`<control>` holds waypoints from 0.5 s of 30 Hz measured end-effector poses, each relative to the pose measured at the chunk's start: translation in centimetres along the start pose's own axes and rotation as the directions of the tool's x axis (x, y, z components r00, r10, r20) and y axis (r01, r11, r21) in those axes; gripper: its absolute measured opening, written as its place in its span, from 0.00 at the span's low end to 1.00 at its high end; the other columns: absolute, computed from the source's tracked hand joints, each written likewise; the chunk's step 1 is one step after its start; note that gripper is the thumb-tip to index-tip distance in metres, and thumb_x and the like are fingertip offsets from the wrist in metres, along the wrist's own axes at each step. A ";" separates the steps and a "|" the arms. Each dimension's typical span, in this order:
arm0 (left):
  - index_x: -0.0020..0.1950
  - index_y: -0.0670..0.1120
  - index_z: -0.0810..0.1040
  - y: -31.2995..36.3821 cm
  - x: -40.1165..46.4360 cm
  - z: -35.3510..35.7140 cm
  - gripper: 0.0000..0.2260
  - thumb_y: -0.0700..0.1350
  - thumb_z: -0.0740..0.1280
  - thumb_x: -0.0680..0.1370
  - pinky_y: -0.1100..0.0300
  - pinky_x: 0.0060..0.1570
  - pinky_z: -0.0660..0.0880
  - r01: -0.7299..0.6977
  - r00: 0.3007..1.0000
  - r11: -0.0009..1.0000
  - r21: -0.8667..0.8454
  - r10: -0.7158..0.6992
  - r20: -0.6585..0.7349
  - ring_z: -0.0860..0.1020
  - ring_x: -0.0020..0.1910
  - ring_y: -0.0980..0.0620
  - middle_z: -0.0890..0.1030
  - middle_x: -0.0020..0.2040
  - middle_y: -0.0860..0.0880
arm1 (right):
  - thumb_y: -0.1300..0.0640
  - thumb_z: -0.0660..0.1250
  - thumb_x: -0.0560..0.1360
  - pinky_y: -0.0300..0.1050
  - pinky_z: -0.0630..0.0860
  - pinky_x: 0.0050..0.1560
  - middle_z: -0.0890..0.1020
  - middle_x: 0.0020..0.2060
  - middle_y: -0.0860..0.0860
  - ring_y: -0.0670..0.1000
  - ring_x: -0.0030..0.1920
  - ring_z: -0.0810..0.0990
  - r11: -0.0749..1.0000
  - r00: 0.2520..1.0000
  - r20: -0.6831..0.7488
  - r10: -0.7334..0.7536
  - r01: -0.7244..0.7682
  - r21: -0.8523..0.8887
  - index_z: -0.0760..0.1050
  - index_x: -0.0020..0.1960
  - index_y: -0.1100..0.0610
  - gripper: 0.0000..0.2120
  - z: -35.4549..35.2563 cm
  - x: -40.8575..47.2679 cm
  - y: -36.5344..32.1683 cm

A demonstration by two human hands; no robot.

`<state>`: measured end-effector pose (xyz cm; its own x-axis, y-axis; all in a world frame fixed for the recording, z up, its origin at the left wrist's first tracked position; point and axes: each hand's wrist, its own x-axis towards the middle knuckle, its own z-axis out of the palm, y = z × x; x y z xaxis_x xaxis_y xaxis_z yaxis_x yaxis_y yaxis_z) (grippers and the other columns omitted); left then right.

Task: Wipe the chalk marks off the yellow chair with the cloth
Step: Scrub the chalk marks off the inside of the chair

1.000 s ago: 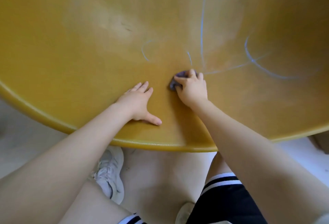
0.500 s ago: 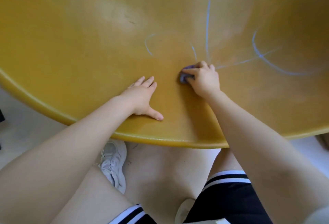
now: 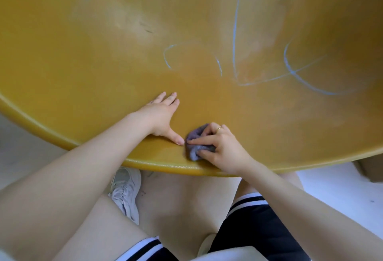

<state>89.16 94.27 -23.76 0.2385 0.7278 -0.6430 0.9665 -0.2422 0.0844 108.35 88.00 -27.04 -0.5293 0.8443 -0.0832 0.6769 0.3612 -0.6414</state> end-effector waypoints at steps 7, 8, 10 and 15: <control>0.77 0.42 0.43 1.1 0.4 -0.4 0.54 0.66 0.70 0.65 0.56 0.75 0.47 -0.036 0.999 0.999 0.034 0.036 -0.008 0.42 0.76 0.48 0.39 0.77 0.45 | 0.53 0.67 0.74 0.43 0.65 0.55 0.74 0.56 0.54 0.60 0.53 0.70 0.921 0.924 -0.287 0.251 -0.319 -0.223 0.78 0.59 0.46 0.14 -3.7 6.7 6.8; 0.77 0.42 0.44 1.5 0.4 -0.3 0.53 0.66 0.69 0.66 0.56 0.74 0.48 -0.042 0.999 0.998 0.038 0.043 -0.019 0.44 0.77 0.48 0.40 0.77 0.45 | 0.52 0.65 0.75 0.45 0.66 0.55 0.73 0.57 0.54 0.60 0.54 0.69 0.887 0.891 -0.342 0.299 -0.391 -0.245 0.77 0.60 0.45 0.14 -4.4 7.6 7.5; 0.78 0.43 0.46 2.1 0.3 0.1 0.50 0.65 0.68 0.68 0.54 0.74 0.51 -0.041 0.998 0.999 0.028 0.042 -0.036 0.45 0.77 0.47 0.41 0.78 0.44 | 0.51 0.62 0.76 0.48 0.67 0.55 0.73 0.58 0.54 0.61 0.55 0.68 0.838 0.826 -0.425 0.371 -0.495 -0.229 0.76 0.60 0.45 0.14 -5.1 8.7 8.1; 0.78 0.43 0.46 2.3 0.7 0.1 0.51 0.66 0.68 0.67 0.54 0.73 0.49 -0.049 0.997 0.999 0.021 0.050 -0.057 0.44 0.77 0.49 0.40 0.78 0.46 | 0.52 0.63 0.74 0.50 0.68 0.52 0.73 0.54 0.56 0.60 0.53 0.69 0.872 0.871 -0.389 0.301 -0.416 -0.257 0.79 0.57 0.49 0.13 -2.3 6.5 5.1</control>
<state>91.55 94.17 -24.05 0.2916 0.7502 -0.5934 0.9515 -0.2910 0.0997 109.51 96.27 -29.05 -0.0582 0.9978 0.0316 0.9422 0.0654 -0.3287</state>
